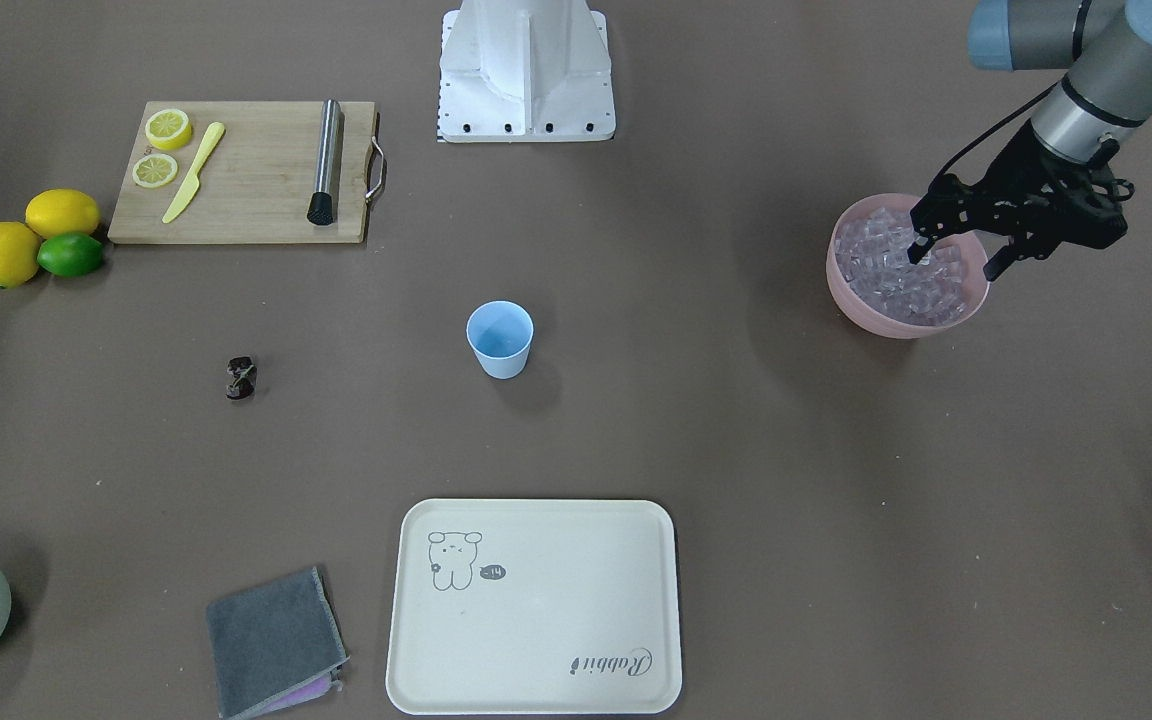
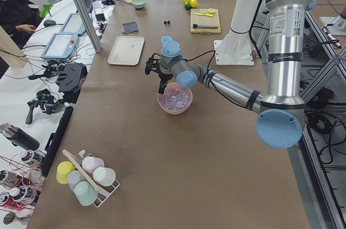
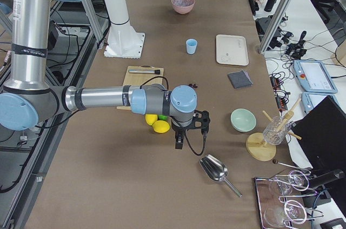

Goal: Put ice and cherries in cup
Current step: 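Move the left gripper down over the pink bowl of ice cubes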

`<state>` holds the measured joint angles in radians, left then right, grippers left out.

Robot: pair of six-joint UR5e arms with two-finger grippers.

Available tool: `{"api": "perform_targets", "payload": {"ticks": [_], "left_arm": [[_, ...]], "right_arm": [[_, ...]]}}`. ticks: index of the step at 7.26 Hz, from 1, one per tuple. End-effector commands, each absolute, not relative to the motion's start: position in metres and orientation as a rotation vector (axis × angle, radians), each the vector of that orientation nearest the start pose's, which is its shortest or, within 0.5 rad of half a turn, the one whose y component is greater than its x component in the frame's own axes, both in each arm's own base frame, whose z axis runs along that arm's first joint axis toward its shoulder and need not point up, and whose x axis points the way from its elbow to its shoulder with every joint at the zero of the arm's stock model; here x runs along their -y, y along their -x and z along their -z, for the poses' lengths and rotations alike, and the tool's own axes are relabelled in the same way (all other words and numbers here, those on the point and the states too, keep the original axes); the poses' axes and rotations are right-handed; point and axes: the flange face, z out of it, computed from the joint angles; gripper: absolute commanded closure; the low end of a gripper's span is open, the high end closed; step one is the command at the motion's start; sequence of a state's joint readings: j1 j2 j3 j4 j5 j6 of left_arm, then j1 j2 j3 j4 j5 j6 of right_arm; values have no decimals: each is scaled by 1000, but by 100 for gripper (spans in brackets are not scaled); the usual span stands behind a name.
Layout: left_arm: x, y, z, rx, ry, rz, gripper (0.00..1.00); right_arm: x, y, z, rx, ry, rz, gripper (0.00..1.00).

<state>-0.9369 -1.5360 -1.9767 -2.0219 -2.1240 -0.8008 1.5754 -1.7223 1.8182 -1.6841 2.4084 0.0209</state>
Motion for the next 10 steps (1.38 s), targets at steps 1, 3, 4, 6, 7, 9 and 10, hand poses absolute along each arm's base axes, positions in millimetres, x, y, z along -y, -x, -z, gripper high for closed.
{"api": "perform_targets", "payload": {"ticks": [1,3,4,6,7,9,10], "left_arm": [[417,-238,-454,-847,-222,-63,2],[404,-229,-476,-819,-187,-66,19],[399,-235,-479,-818,-175,-80,30],[392,-251,-475,-823,-167,-109,30],[387,-259,-476,-823,-161,-128,30],[384,-263,-476,-822,-157,-138,32],[383,-261,-479,-818,-156,-145,37]], "right_arm": [[424,-61,-615,837,27,-34,0],[424,-61,-618,837,32,-35,0],[425,-61,-618,837,30,-35,0],[423,-62,-620,837,35,-37,0],[421,-62,-622,837,40,-40,0],[419,-63,-624,836,43,-43,0],[419,-64,-624,836,41,-46,0]]}}
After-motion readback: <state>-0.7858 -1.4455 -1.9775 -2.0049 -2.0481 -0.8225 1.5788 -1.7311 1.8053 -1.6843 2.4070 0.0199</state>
